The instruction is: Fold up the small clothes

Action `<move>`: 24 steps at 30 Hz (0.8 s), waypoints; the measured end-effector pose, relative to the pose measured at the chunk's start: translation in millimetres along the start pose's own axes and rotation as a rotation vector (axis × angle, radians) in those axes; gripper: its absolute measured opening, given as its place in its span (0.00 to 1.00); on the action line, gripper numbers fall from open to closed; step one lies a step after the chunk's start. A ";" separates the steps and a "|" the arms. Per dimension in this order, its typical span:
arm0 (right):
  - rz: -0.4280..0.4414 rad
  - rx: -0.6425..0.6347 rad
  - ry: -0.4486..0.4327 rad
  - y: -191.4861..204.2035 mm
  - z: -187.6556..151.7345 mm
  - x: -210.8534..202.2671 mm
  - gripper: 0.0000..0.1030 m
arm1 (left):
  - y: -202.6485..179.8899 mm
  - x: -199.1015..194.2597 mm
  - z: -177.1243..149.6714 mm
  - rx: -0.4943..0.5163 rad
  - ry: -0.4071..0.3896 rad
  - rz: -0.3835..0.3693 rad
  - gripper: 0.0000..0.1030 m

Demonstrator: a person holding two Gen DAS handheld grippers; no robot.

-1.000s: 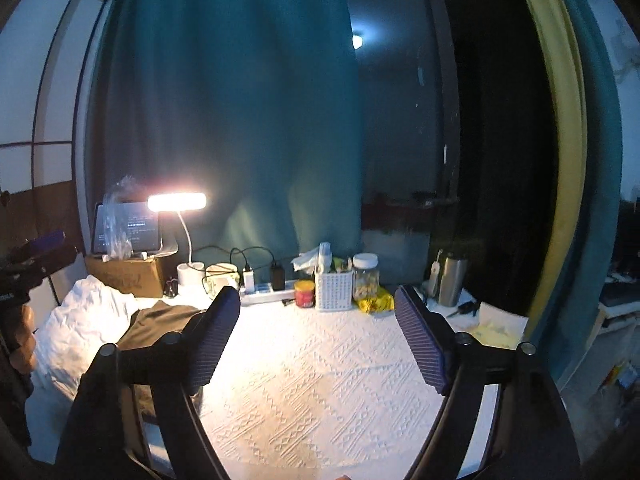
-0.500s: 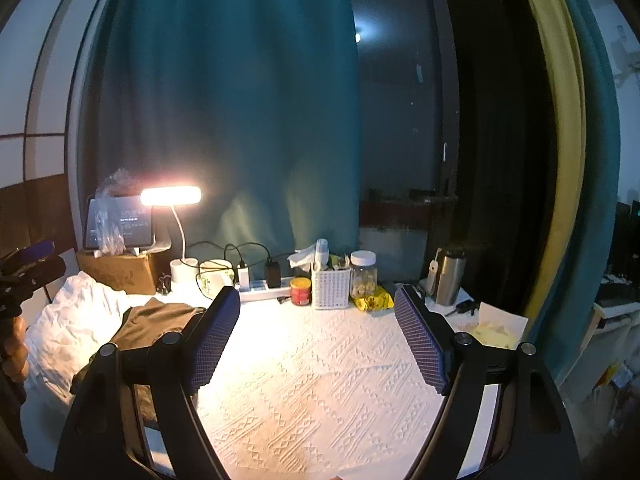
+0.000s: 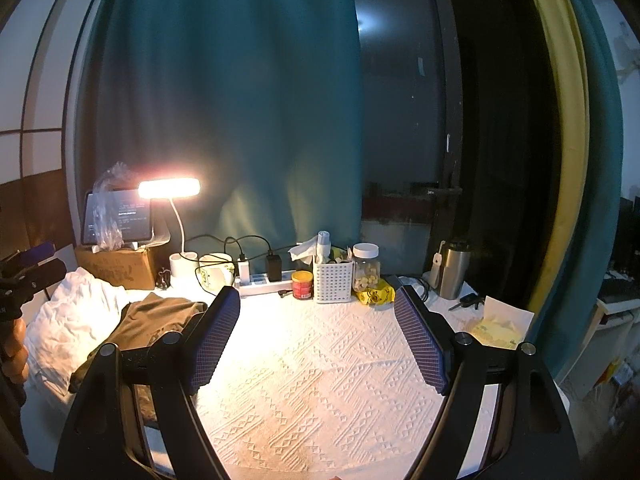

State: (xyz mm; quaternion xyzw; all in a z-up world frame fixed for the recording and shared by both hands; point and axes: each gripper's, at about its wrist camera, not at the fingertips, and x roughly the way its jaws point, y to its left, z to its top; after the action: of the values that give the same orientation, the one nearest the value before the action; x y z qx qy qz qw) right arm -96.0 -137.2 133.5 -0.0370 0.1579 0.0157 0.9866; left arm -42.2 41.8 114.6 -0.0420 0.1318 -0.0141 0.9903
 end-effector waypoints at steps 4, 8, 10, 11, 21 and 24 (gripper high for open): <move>-0.004 -0.001 0.002 0.2 -1.3 0.7 0.80 | -0.4 1.3 -0.3 0.003 0.002 0.000 0.99; -0.005 -0.002 0.004 0.9 -2.5 1.4 0.80 | 0.6 4.2 -1.3 0.001 0.009 0.002 0.99; -0.006 -0.002 0.005 0.7 -2.8 1.6 0.80 | 1.1 5.6 -1.7 0.000 0.013 0.005 0.99; -0.007 -0.002 0.005 1.0 -3.1 1.6 0.80 | 1.2 5.9 -1.8 0.000 0.014 0.006 0.99; -0.015 -0.021 0.013 4.7 -5.6 4.6 0.80 | 0.8 8.4 -3.1 0.012 0.021 0.019 0.99; -0.016 -0.020 0.013 4.7 -5.4 4.5 0.80 | 1.0 8.3 -3.1 0.014 0.020 0.016 0.99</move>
State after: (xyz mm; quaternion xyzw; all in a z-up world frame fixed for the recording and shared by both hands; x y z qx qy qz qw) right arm -93.5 -132.9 126.7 -0.0482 0.1638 0.0093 0.9853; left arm -35.0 42.2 109.3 -0.0337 0.1419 -0.0074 0.9893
